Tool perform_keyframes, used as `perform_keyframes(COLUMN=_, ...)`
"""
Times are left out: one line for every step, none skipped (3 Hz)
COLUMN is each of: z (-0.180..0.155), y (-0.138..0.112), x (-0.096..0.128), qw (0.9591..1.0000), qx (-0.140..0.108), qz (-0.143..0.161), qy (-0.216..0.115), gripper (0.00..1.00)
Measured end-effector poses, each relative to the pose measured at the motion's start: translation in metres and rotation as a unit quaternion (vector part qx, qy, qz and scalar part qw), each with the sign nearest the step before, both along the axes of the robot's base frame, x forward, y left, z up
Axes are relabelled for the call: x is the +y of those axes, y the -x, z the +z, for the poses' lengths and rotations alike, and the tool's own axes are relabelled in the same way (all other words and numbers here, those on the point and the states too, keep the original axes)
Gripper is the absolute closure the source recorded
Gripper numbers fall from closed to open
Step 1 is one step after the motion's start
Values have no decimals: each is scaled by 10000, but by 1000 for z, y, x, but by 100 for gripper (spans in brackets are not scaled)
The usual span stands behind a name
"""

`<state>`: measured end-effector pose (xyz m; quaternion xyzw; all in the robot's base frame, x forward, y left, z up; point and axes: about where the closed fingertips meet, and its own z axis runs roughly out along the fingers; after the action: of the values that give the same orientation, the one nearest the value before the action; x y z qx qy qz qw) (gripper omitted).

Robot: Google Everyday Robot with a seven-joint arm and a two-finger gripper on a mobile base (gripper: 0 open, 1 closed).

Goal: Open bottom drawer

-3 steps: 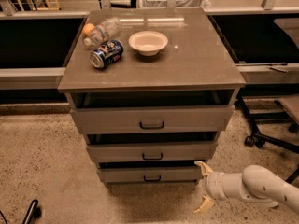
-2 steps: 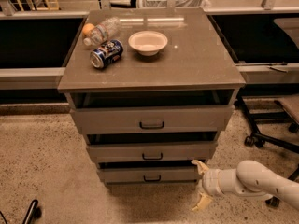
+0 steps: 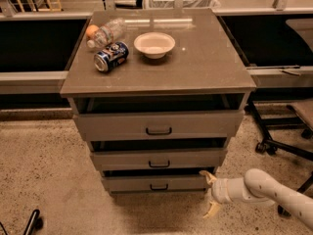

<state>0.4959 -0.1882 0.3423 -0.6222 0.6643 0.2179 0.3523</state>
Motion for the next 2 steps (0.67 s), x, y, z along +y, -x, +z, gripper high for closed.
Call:
perform_keyframes(z=-27, y=-12, x=-17, qw=9994, qx=-274, qz=185, qy=91, gripper=0)
perform_keyframes(z=-28, y=-12, x=-17, qw=9993, qx=-296, qz=218, qy=108, gripper=0)
